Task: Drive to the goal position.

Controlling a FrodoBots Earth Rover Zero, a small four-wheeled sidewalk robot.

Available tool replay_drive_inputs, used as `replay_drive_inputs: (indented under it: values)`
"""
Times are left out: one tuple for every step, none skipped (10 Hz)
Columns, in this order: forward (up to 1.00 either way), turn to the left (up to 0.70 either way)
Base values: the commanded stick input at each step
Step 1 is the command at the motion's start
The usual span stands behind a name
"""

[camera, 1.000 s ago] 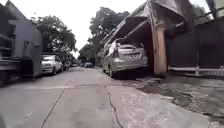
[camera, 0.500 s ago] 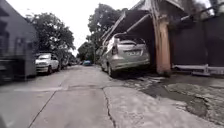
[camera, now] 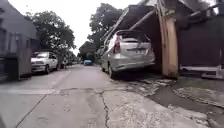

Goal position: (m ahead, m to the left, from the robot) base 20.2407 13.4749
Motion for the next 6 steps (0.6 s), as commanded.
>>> replay_drive_inputs:
  values:
    - [0.70,0.00]
    - [0.70,0.00]
    - [0.70,0.00]
    - [0.70,0.00]
    - [0.70,0.00]
    - [0.70,0.00]
